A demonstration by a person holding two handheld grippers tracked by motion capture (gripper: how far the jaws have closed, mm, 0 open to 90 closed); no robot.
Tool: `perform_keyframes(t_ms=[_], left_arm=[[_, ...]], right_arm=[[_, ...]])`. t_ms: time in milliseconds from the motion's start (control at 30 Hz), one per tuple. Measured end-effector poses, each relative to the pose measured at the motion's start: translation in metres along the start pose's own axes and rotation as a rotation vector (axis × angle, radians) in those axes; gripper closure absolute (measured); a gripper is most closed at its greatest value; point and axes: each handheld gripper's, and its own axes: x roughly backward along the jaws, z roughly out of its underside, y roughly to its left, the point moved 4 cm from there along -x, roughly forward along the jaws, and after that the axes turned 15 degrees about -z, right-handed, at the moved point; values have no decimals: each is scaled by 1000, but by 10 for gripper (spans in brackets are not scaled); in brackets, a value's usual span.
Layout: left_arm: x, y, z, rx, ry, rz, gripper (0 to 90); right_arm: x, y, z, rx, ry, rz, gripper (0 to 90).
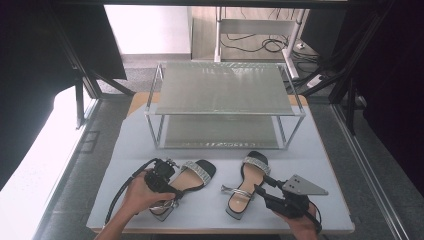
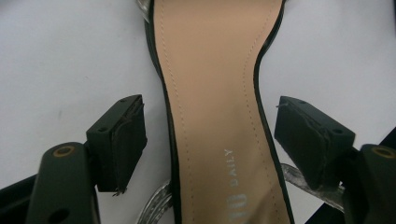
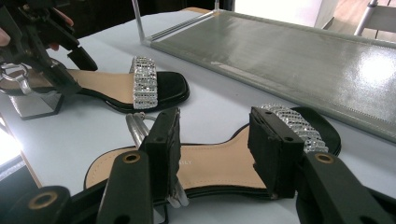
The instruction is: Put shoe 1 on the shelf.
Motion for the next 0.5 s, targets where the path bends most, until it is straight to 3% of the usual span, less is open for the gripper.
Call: perform_keyframes(t_ms=[333, 433, 500], left_arm=[[-15, -6, 1, 16, 50, -49, 294], [-12, -8, 1, 17, 35, -20, 367], [-12, -8, 1, 17, 32, -26, 406]], right_arm=[[-2, 0, 2, -8, 12, -4, 536], [-4, 0, 3, -6, 13, -1, 535], [-4, 0, 3, -7, 17, -1, 535]])
